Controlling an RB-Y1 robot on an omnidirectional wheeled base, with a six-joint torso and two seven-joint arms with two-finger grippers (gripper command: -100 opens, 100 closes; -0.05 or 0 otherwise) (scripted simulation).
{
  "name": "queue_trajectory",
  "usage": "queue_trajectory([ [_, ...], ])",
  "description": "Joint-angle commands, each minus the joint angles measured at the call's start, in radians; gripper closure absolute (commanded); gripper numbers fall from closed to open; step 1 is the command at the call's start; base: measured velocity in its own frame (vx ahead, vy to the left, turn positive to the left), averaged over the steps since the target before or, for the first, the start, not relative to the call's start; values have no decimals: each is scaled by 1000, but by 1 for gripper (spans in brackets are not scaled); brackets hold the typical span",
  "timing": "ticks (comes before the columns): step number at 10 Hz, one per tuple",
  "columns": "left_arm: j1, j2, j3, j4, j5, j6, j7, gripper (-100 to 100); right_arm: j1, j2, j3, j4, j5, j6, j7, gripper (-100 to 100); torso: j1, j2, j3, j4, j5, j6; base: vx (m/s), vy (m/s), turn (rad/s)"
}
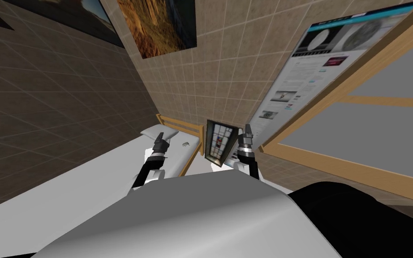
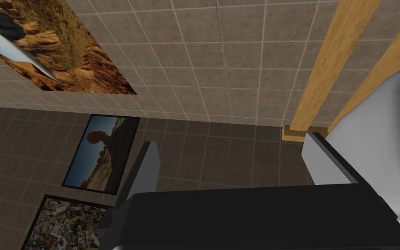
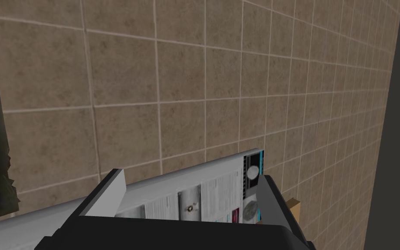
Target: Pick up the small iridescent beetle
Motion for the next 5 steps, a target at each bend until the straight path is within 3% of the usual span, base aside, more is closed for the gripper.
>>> queue_trajectory([
  [1,-14,4,1,28,1,50,14,-100,0,0,0,0,0,0,0,0,0,0,0,0,0,0,24,-12,18],
  [5,-48,7,2,88,4,142,38,-100,0,0,0,0,0,0,0,0,0,0,0,0,0,0,22,-10,10],
])
